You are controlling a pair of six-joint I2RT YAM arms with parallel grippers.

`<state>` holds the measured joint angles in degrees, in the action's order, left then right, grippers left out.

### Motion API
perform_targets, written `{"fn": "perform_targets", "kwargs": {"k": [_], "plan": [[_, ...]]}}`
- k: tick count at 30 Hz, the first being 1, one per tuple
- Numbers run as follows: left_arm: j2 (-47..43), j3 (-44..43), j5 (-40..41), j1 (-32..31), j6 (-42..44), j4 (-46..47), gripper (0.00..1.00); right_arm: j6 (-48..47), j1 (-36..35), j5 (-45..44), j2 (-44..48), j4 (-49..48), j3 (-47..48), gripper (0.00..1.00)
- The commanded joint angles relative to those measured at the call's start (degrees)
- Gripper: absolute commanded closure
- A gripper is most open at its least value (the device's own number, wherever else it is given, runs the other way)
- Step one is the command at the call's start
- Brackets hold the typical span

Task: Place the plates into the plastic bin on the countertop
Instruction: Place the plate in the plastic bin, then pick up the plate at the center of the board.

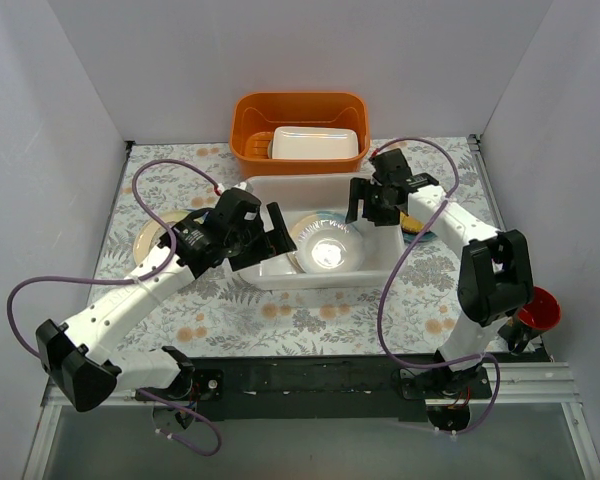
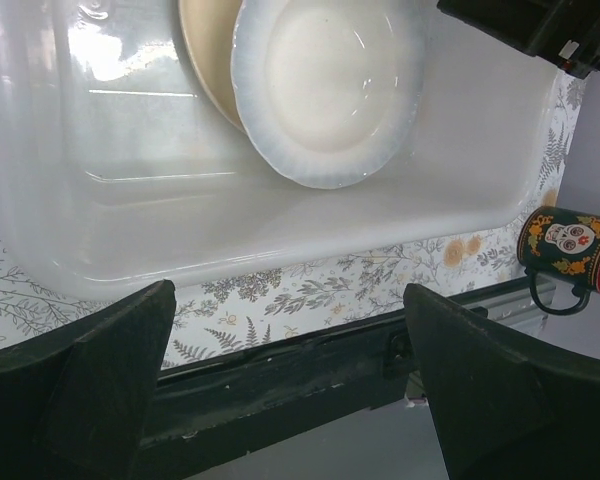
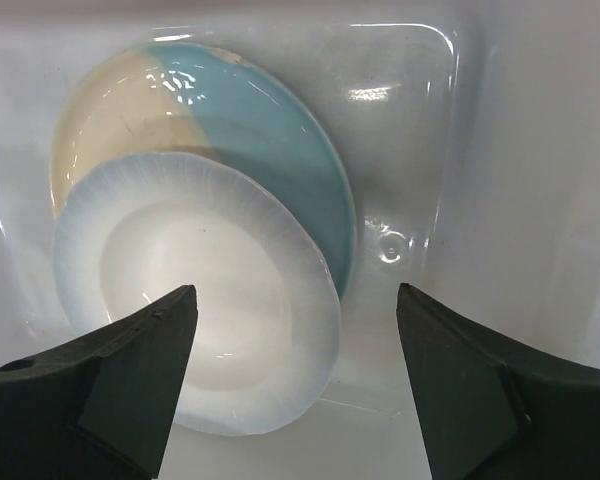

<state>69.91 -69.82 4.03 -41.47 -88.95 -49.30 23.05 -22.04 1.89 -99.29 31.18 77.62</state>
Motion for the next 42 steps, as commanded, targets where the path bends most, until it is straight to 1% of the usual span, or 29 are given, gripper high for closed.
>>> {"fn": "perform_targets", "kwargs": {"k": [1,3,6,10,14,15,17,21,26,29,33,34,36,37,39,40,42], "plan": [[-2.15,0.65,0.19,1.39,1.32,-0.71,0.02,-3.45,0.60,1.79,4.79,-1.02,-0.80,0.12],[-2.15,0.56,0.01,2.09,1.93,-0.97,0.02,-3.01,0.60,5.99,8.03,-3.04,-2.12,0.11],[-2.15,0.39,-0.52,3.94,3.07,-1.50,0.02,-1.87,0.42,9.61,11.55,-5.42,-1.95,0.10],[-2.06,0.39,-2.45,7.10,5.01,-1.77,0.02,-0.99,-0.37,11.64,13.68,-5.52,0.15,0.09],[-2.06,0.65,-3.94,10.62,6.77,-1.15,0.02,-0.55,-1.51,12.43,14.82,-5.78,0.86,0.07],[-2.06,0.83,-5.86,11.15,6.94,-0.80,0.02,-0.46,-2.12,12.44,14.82,-5.52,0.95,0.07],[-1.97,1.70,-6.84,13.25,7.91,-0.10,0.02,-0.63,-3.00,12.26,14.56,-4.99,1.74,0.05],[-2.50,4.24,-8.34,16.94,9.58,1.22,0.02,-0.20,-6.33,10.77,14.56,-4.81,1.83,0.05],[-4.07,8.20,-13.78,24.41,11.16,2.71,0.02,1.56,-9.50,10.33,13.86,-5.95,2.53,0.05],[-5.04,10.32,-16.15,28.89,11.34,3.60,0.02,1.65,-12.23,9.63,11.93,-4.29,6.47,0.05],[-5.31,10.93,-16.95,33.99,13.61,1.84,0.02,2.17,-16.26,9.01,7.54,-3.32,12.97,0.06],[-5.31,11.28,-17.30,36.44,13.97,1.58,0.02,2.44,-16.97,8.92,6.83,-3.23,13.77,0.06],[-5.48,12.34,-20.98,39.87,15.29,1.57,0.02,3.05,-19.08,8.92,4.46,-3.32,15.62,0.06],[-5.66,12.86,-22.47,44.42,15.64,1.66,0.02,3.49,-19.79,8.92,3.76,-3.40,17.11,0.06],[-5.92,14.80,-27.03,48.75,16.61,2.45,0.02,3.67,-22.06,8.66,1.30,-3.06,19.22,0.07],[-6.19,15.24,-28.28,52.94,17.57,2.45,0.02,4.11,-22.77,8.57,0.42,-2.88,21.06,0.07],[-6.01,15.94,-30.39,56.40,18.72,2.10,0.02,4.37,-24.53,8.39,-1.69,-2.44,22.56,0.07]]}}
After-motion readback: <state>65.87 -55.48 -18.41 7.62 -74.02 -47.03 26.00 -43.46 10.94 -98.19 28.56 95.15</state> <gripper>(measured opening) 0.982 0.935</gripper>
